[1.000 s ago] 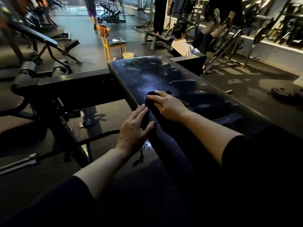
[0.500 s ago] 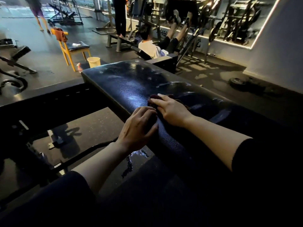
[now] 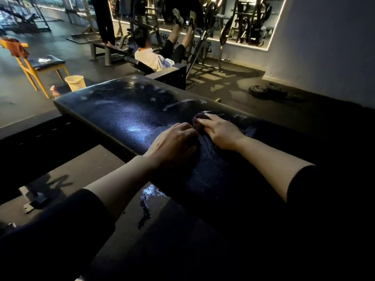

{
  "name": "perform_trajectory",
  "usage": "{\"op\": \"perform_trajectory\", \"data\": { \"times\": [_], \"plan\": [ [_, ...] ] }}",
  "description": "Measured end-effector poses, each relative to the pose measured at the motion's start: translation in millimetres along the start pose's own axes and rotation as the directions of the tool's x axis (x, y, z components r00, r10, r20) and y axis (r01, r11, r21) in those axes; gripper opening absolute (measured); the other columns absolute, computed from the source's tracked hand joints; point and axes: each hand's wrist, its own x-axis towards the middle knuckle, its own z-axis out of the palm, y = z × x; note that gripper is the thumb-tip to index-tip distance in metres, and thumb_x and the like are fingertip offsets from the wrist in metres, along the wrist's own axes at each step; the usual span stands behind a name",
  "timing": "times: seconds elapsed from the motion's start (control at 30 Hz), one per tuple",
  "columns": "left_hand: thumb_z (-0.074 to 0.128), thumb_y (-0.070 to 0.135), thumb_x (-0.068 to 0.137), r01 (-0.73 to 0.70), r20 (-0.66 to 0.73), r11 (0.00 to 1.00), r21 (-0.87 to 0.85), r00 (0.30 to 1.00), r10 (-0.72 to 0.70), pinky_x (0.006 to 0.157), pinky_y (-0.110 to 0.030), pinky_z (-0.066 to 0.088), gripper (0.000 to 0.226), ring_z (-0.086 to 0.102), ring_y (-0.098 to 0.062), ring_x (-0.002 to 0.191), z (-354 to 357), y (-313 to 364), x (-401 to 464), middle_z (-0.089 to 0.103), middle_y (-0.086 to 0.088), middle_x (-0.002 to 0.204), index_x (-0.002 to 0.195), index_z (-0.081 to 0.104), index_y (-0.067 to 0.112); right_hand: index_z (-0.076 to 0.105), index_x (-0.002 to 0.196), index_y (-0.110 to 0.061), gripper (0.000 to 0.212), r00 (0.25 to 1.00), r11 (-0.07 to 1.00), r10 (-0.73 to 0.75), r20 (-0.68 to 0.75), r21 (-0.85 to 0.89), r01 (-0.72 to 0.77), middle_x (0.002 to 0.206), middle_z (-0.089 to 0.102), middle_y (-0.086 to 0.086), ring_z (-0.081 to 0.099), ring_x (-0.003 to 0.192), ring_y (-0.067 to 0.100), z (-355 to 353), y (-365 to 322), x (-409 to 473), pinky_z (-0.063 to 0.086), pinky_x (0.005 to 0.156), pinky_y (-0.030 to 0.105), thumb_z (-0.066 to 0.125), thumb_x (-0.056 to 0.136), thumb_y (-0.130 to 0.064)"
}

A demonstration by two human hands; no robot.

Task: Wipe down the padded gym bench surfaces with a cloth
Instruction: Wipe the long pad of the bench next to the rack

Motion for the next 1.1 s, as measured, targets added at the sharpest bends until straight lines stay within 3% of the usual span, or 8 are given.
{"op": "perform_trajectory", "data": {
  "times": [0.1, 0.2, 0.33, 0.5, 0.63, 0.77, 0.93, 1.1],
  "plan": [
    [0.044, 0.044, 0.082, 0.010, -0.004, 1.000, -0.026, 1.000, -0.011, 0.077, -0.043, 0.051, 0.034, 0.058, -0.024, 0.093, 9, -7, 1, 0.060, -0.002, 0.103, 0.093, 0.063, 0.018, 0.044, 0.141, -0.029, 0.041, 0.996, 0.997, -0.075, 0.050, 0.032, 0.074, 0.156, 0.026, -0.001, 0.027, 0.141, 0.019, -16, 14, -44, 0.019, 0.113, 0.026, 0.043, 0.100, -0.020],
    [0.045, 0.045, 0.089, -0.083, 0.025, 0.996, 0.007, 0.996, 0.083, 0.082, -0.040, 0.052, 0.028, 0.055, -0.020, 0.102, 13, -7, 1, 0.058, 0.003, 0.114, 0.106, 0.059, 0.028, 0.045, 0.139, -0.029, 0.042, 0.990, 0.986, -0.138, 0.038, 0.101, 0.134, 0.155, 0.028, -0.007, 0.028, 0.140, 0.011, -32, 41, -98, 0.016, 0.108, 0.015, 0.045, 0.099, -0.017],
    [0.048, 0.041, 0.093, -0.184, 0.117, 0.983, -0.005, 0.976, 0.183, 0.086, -0.035, 0.050, 0.033, 0.055, -0.019, 0.108, 12, -5, 11, 0.056, 0.002, 0.124, 0.121, 0.057, 0.026, 0.044, 0.141, -0.026, 0.043, 0.999, 0.999, -0.024, 0.029, 0.042, 0.023, 0.155, 0.029, 0.000, 0.027, 0.142, 0.017, -28, 52, -56, 0.018, 0.112, 0.023, 0.043, 0.100, -0.015],
    [0.044, 0.048, 0.087, -0.167, 0.175, 0.984, -0.062, 0.969, 0.175, 0.088, -0.040, 0.050, 0.043, 0.057, -0.021, 0.104, 8, -5, 23, 0.058, -0.001, 0.119, 0.116, 0.061, 0.021, 0.043, 0.143, -0.023, 0.042, 0.996, 0.995, 0.094, 0.001, 0.016, -0.094, 0.156, 0.025, 0.006, 0.025, 0.143, 0.023, -14, 49, 10, 0.016, 0.114, 0.027, 0.039, 0.102, -0.019],
    [0.049, 0.051, 0.081, -0.116, 0.139, 0.992, -0.054, 0.983, 0.123, 0.087, -0.033, 0.049, 0.049, 0.060, -0.023, 0.101, 8, -3, 41, 0.061, -0.005, 0.115, 0.108, 0.067, 0.015, 0.045, 0.141, -0.026, 0.043, 1.000, 1.000, -0.019, 0.008, 0.010, 0.019, 0.155, 0.028, -0.001, 0.029, 0.140, 0.018, -26, 47, -54, 0.019, 0.112, 0.026, 0.044, 0.099, -0.016],
    [0.069, 0.027, 0.085, -0.098, 0.116, 0.995, -0.036, 0.988, 0.102, 0.087, -0.024, 0.040, 0.031, 0.059, -0.026, 0.105, 15, -5, 54, 0.060, -0.009, 0.118, 0.111, 0.067, 0.011, 0.048, 0.139, -0.024, 0.043, 1.000, 1.000, 0.004, -0.024, 0.004, -0.004, 0.153, 0.033, -0.002, 0.033, 0.139, 0.017, -39, 78, -81, 0.025, 0.113, 0.029, 0.045, 0.098, -0.011],
    [0.060, 0.038, 0.090, -0.004, 0.104, 0.999, -0.048, 0.995, 0.009, 0.088, -0.025, 0.037, 0.033, 0.052, -0.019, 0.110, 25, -7, 55, 0.055, 0.000, 0.124, 0.116, 0.061, 0.018, 0.043, 0.142, -0.021, 0.044, 0.966, 0.968, 0.249, -0.074, -0.023, -0.251, 0.155, 0.027, 0.006, 0.032, 0.138, 0.028, -26, 83, 9, 0.027, 0.108, 0.028, 0.035, 0.100, -0.014],
    [0.041, 0.054, 0.093, -0.034, 0.146, 0.999, 0.019, 0.989, 0.031, 0.094, -0.030, 0.039, 0.044, 0.045, -0.015, 0.118, 29, -12, 55, 0.047, 0.006, 0.132, 0.123, 0.052, 0.024, 0.044, 0.142, -0.026, 0.045, 0.993, 0.993, 0.114, -0.017, 0.001, -0.114, 0.157, 0.025, 0.001, 0.028, 0.141, 0.021, -32, 73, -37, 0.019, 0.113, 0.026, 0.042, 0.099, -0.012]
  ]
}}
